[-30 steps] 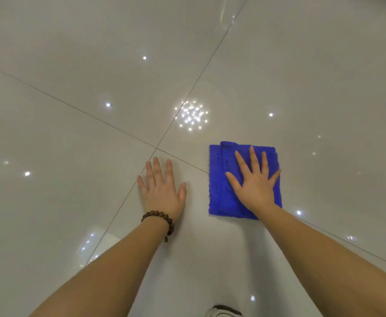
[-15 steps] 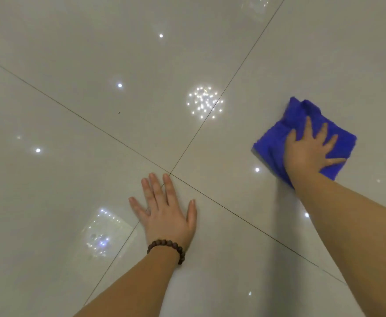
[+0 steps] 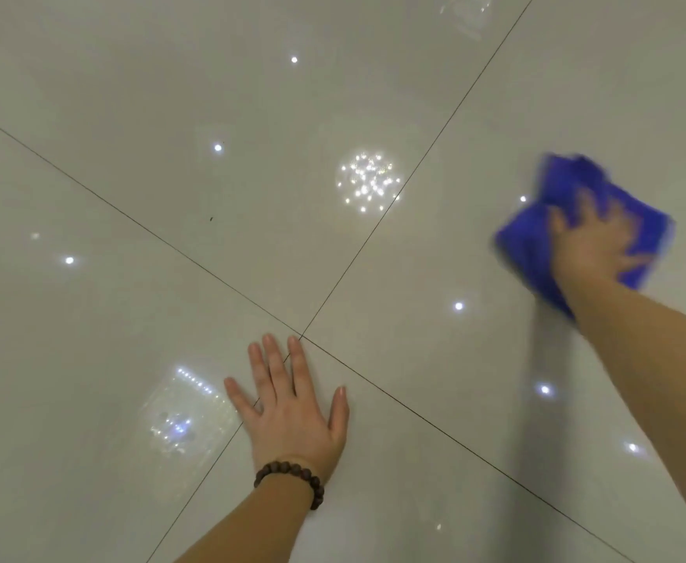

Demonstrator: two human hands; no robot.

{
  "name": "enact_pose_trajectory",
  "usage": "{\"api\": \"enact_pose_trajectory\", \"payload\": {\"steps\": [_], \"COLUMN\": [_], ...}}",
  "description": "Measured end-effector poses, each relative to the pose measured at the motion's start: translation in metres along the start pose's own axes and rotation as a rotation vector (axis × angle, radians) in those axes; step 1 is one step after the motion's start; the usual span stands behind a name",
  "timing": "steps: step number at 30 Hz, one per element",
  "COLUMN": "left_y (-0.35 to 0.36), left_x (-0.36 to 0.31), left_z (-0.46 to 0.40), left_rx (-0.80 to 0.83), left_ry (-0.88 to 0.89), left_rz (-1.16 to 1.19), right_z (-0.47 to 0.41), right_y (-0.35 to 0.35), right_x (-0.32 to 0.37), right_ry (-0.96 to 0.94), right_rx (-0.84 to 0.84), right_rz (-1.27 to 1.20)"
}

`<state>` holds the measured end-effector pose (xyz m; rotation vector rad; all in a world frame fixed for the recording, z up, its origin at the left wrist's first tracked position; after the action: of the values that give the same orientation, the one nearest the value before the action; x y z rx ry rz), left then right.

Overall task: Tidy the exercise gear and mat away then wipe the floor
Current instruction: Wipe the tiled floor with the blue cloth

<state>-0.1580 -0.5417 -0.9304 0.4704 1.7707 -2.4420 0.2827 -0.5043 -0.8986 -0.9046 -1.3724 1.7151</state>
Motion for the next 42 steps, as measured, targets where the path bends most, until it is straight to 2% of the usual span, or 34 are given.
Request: {"api": "enact_pose_trajectory", "payload": {"steps": [1, 2, 3, 5, 7, 9, 10, 11, 13, 16, 18, 20, 21, 22, 23, 24, 26, 27, 28, 29, 30, 32, 34, 35, 36, 37, 38, 42], "left_y": [0.000, 0.000, 0.001, 0.001, 0.002, 0.003, 0.003, 0.003, 0.004, 0.004, 0.002, 0.002, 0.002, 0.002, 0.002, 0.002, 0.002, 0.001, 0.001, 0.000, -0.002, -0.008, -0.011, -0.008, -0.003, 0.007, 0.018, 0.061], "left_x": [0.000, 0.000, 0.001, 0.001, 0.001, 0.001, 0.002, 0.003, 0.004, 0.003, 0.001, 0.001, 0.001, 0.002, 0.002, 0.003, 0.004, 0.003, 0.003, 0.004, 0.006, 0.006, -0.013, -0.030, -0.050, -0.070, -0.088, -0.124], "left_z": [0.000, 0.000, 0.000, 0.000, 0.000, 0.000, 0.000, 0.001, 0.001, 0.003, 0.003, 0.003, 0.003, 0.003, 0.003, 0.003, 0.002, 0.001, -0.001, -0.003, -0.004, -0.001, 0.011, 0.026, 0.046, 0.069, 0.093, 0.161], "left_rx": [0.000, 0.006, 0.012, 0.015, 0.010, 0.002, -0.001, 0.000, 0.001, 0.011, 0.010, 0.014, 0.014, 0.017, 0.023, 0.030, 0.057, 0.079, 0.103, 0.132, 0.165, 0.208, 0.195, 0.195, 0.215, 0.244, 0.278, 0.386], "left_ry": [-0.003, -0.008, -0.011, -0.014, -0.011, -0.003, -0.004, -0.007, -0.018, -0.032, -0.031, -0.031, -0.028, -0.026, -0.020, -0.012, -0.009, -0.006, 0.003, 0.004, -0.007, 0.001, 0.114, 0.193, 0.268, 0.329, 0.367, 0.345], "left_rz": [-0.001, -0.003, -0.006, -0.018, -0.011, -0.005, -0.012, -0.022, -0.041, -0.062, -0.062, -0.061, -0.055, -0.044, -0.036, -0.036, -0.035, -0.028, -0.025, -0.022, -0.008, 0.039, 0.077, 0.094, 0.111, 0.118, 0.119, 0.078], "right_z": [0.002, 0.015, 0.030, 0.073, 0.153, 0.235, 0.251, 0.247, 0.201, 0.123, 0.104, 0.113, 0.127, 0.145, 0.167, 0.195, 0.278, 0.312, 0.329, 0.329, 0.321, 0.301, 0.302, 0.310, 0.321, 0.329, 0.336, 0.359], "right_y": [-0.002, 0.000, 0.003, 0.012, 0.029, 0.041, 0.041, 0.038, 0.034, 0.034, 0.029, 0.031, 0.032, 0.034, 0.037, 0.042, 0.055, 0.062, 0.064, 0.063, 0.063, 0.065, 0.069, 0.069, 0.067, 0.067, 0.069, 0.076], "right_x": [-0.035, -0.042, -0.028, 0.044, 0.134, 0.185, 0.186, 0.174, 0.114, -0.042, -0.127, -0.153, -0.143, -0.120, -0.086, -0.043, 0.035, 0.048, 0.044, 0.026, -0.003, -0.093, -0.187, -0.217, -0.232, -0.231, -0.220, -0.174], "right_ry": [0.232, 0.341, 0.313, -0.038, -0.531, -0.978, -1.099, -1.140, -0.985, -0.450, -0.100, 0.191, 0.279, 0.278, 0.169, -0.034, -0.568, -0.755, -0.842, -0.837, -0.740, -0.371, 0.070, 0.227, 0.302, 0.280, 0.182, -0.382], "right_rx": [0.054, 0.101, 0.107, 0.013, -0.075, -0.094, -0.110, -0.135, -0.188, -0.132, -0.057, 0.029, 0.043, 0.052, 0.032, -0.004, -0.024, -0.009, 0.003, 0.008, 0.023, 0.118, 0.323, 0.409, 0.465, 0.507, 0.526, 0.428], "right_rz": [-0.018, -0.022, 0.002, 0.083, 0.180, 0.251, 0.252, 0.217, 0.140, 0.066, 0.021, -0.038, -0.052, -0.044, -0.003, 0.046, 0.137, 0.183, 0.204, 0.208, 0.219, 0.237, 0.138, 0.059, 0.006, -0.002, 0.020, 0.128]}}
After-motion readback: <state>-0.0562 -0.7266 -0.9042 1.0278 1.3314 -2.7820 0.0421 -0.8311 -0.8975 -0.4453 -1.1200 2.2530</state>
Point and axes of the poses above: each hand's wrist, its own z-axis away from the middle knuckle, its own y-axis out of the palm, x = y × z, the point moved 8 cm from there along -z, towards the middle knuckle, and after that the axes turned 12 degrees about z, right-handed, at the moved point
